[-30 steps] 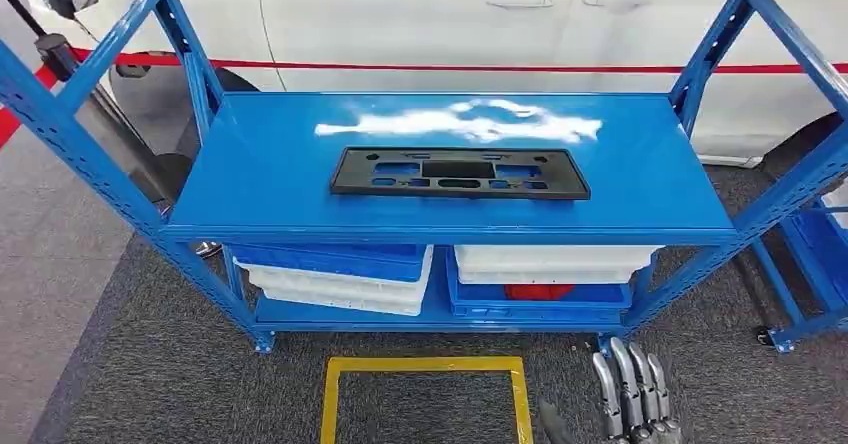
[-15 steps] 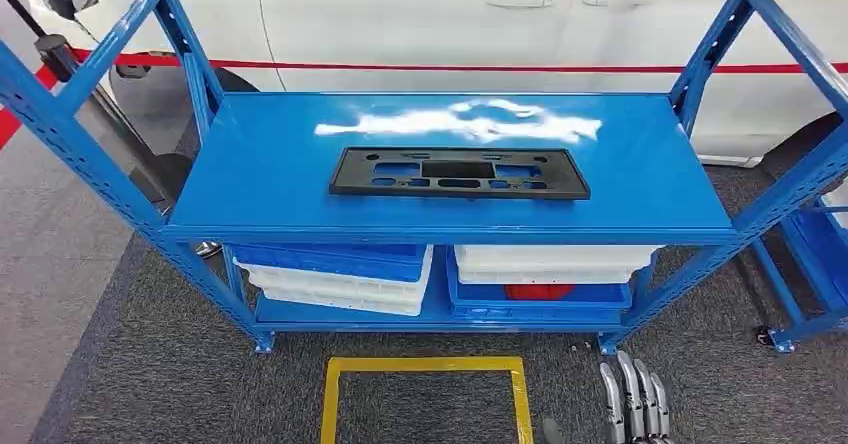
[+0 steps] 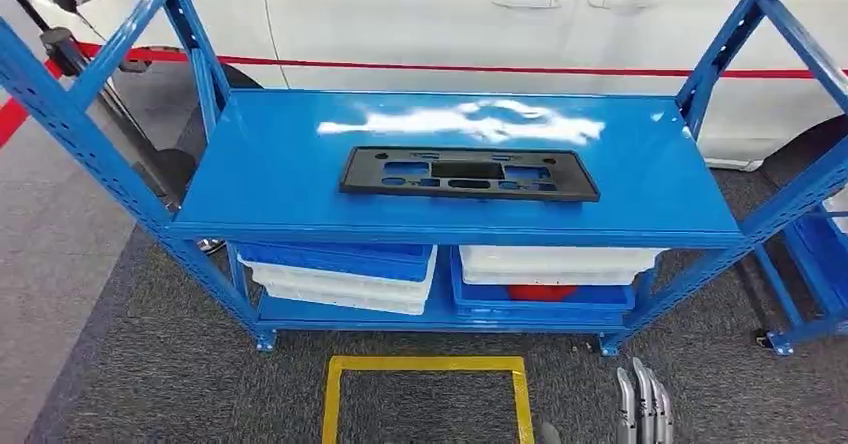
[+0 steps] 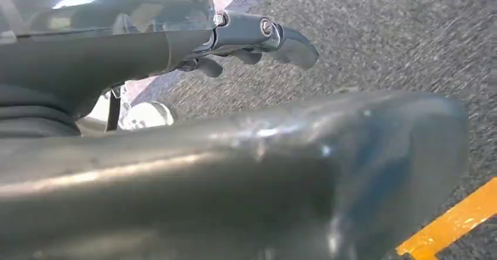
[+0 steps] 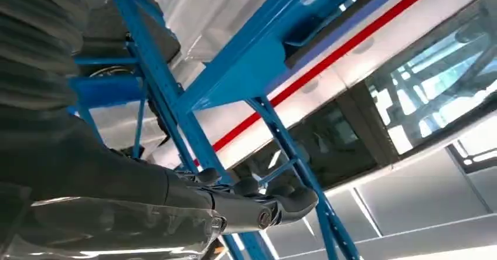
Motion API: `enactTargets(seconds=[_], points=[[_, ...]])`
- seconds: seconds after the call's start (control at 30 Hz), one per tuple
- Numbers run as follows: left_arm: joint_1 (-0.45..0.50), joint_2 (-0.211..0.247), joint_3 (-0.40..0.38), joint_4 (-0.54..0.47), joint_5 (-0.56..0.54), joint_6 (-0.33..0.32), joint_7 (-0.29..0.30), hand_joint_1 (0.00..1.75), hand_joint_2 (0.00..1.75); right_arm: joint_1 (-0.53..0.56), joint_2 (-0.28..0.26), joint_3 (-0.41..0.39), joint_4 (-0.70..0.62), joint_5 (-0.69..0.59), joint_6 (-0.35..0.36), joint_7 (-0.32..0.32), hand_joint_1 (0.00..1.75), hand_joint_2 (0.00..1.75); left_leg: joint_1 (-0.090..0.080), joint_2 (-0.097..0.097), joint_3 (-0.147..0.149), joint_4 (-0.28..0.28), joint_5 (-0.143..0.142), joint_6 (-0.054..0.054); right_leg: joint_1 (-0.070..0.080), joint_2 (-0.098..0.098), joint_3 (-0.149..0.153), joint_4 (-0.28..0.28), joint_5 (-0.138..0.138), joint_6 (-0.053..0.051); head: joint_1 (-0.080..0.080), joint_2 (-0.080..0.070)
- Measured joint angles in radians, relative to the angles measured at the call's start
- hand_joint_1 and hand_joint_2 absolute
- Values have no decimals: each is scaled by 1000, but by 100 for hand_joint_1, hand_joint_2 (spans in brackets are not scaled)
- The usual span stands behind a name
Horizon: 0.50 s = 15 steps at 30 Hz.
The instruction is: Take the parts from the cabinet and place them on the table.
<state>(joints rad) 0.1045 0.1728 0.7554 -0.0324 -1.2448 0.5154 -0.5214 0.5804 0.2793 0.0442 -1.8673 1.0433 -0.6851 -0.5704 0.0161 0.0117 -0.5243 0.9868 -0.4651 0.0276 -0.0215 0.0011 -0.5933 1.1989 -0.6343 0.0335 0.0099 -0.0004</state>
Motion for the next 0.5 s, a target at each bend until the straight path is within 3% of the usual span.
enactTargets(seconds=[0.03, 0.07, 0.1, 0.13, 0.2, 0.27, 0.37, 0.4, 0.43, 0.47, 0.5], points=[[0, 0, -5, 1, 11, 0, -7, 0, 0, 2, -9, 10, -2, -3, 0, 16, 0, 175, -1, 0, -2, 1, 0, 0, 0, 0, -36, 72, -26, 1, 0, 0], [1, 0, -11, 2, 24, -2, -13, 0, 0, 3, -19, 21, -3, -10, 0, 32, 0, 175, -1, 0, -2, 1, 0, 0, 0, 0, -56, 108, -27, 2, 1, 0], [1, 0, -16, 3, 41, -8, -18, 0, 0, 5, -30, 30, -5, -13, 0, 50, 0, 175, -1, -1, -1, 2, -1, -2, -2, 0, -50, 94, -3, 2, 1, 0], [1, -1, -18, 4, 60, -18, -18, 0, 0, 8, -41, 41, -10, -16, 0, 64, 0, 175, 0, -3, 1, 2, -10, -5, -2, -1, -20, 24, 48, 0, 1, 0], [1, -2, -26, 5, 83, -32, -20, 0, 0, 11, -55, 57, -19, -17, 0, 82, 0, 175, 0, -5, 11, 4, -22, -14, -2, -2, 75, -165, 135, -8, 2, 0], [3, -2, -34, 6, 94, -33, -23, 0, 0, 13, -65, 69, -26, -17, 0, 93, 0, 175, -5, -5, 17, 8, -35, -32, 6, -3, 91, -204, 106, -21, 0, 0], [1, -1, -43, 6, 103, -33, -23, 0, 0, 16, -74, 79, -33, -17, 0, 101, 0, 175, 3, -3, 25, 4, -38, -53, 15, 0, 93, -205, 108, -42, -1, 0], [0, 0, -46, 6, 103, -32, -23, 0, 0, 18, -76, 82, -39, -18, 0, 102, 0, 175, 8, -4, 31, 12, -42, -59, 6, 0, 108, -215, 113, -50, -4, 0], [0, 0, -49, 7, 104, -31, -24, 0, 0, 19, -77, 86, -41, -19, 0, 103, 0, 175, 7, -4, 18, 47, -54, -62, 7, -1, 119, -220, 108, -57, -8, 0], [0, 0, -52, 7, 106, -31, -24, 0, 0, 19, -78, 92, -43, -21, 0, 103, 0, 175, 7, -4, -19, 114, -82, -64, 8, -3, 127, -221, 103, -62, -18, 0], [2, 0, -55, 8, 111, -31, -23, 0, 0, 19, -79, 94, -43, -23, 0, 103, 0, 175, 7, -4, -76, 211, -118, -68, 9, -4, 135, -221, 93, -65, -15, 0]])
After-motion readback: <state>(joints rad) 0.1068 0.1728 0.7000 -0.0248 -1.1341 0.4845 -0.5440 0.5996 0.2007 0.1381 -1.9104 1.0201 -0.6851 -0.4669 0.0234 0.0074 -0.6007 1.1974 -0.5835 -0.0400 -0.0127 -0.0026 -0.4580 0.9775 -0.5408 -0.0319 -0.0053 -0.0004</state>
